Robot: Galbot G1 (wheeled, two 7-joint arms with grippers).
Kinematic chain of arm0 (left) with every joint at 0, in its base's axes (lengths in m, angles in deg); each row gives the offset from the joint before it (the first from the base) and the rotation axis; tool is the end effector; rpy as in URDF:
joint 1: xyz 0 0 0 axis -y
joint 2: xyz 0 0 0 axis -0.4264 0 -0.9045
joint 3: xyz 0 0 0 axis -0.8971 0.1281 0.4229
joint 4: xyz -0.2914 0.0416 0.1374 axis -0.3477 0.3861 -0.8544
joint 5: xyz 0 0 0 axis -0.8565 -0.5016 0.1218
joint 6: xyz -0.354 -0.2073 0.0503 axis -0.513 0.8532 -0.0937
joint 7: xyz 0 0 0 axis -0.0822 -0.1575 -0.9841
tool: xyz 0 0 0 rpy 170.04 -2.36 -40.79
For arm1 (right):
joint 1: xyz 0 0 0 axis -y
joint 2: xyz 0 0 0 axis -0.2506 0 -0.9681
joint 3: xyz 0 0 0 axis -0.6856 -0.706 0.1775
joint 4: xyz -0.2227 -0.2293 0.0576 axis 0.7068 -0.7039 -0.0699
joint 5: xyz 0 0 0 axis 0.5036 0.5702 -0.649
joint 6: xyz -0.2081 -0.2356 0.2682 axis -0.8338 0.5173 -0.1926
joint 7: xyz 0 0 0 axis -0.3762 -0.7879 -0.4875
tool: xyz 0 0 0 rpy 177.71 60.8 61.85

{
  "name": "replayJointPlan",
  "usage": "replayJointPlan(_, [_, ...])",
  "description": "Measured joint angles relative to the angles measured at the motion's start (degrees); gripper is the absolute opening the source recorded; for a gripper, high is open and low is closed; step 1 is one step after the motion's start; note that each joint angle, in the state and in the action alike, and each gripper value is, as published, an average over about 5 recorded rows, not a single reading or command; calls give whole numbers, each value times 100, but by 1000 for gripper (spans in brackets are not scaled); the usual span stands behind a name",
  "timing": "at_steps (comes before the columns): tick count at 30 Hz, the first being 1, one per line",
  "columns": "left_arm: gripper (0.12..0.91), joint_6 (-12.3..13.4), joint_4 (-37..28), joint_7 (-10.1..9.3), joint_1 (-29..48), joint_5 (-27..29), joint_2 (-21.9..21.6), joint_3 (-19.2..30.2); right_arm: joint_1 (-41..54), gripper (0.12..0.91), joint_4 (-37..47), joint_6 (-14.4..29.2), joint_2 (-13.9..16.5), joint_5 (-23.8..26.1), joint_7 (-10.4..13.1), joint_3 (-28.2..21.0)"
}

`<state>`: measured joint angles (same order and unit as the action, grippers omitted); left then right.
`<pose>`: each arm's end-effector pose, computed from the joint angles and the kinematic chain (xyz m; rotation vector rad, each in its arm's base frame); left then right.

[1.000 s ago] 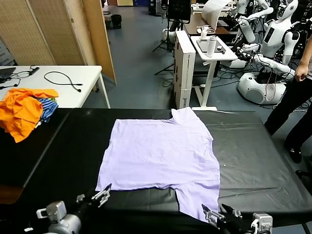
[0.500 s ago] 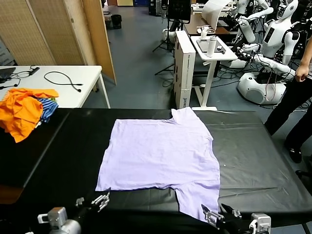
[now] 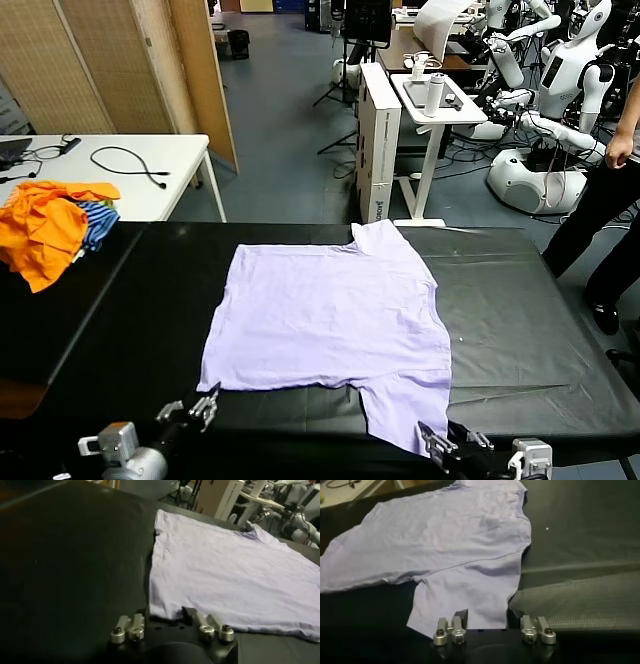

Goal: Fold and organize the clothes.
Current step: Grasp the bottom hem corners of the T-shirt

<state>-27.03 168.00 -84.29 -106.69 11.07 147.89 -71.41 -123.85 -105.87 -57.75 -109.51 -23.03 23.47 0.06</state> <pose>0.2056 0.0542 -0.2631 -0.0570 -2.5126 0.3329 0.1811 -0.0400 -0.2192 0.1860 -2.3307 -0.2337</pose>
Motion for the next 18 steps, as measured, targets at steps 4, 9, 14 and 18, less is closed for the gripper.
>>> replayJointPlan(4, [248,9,-19,-1,-14,1,9,9,-9,227,-25,-6,2,-2,37,-11])
replayJointPlan(9, [183,23,29,-34,-81,7,6,8,-116,143,-183,-110,22,-4,191,33])
replayJointPlan(14, [156,30,201,-103,-245,28,-17,-49,-327,144,-425,-293,24,-8,343,103])
replayJointPlan(18, [156,35,402,-180,-454,-23,-73,-175,-495,144,-570,-323,0,-15,422,95])
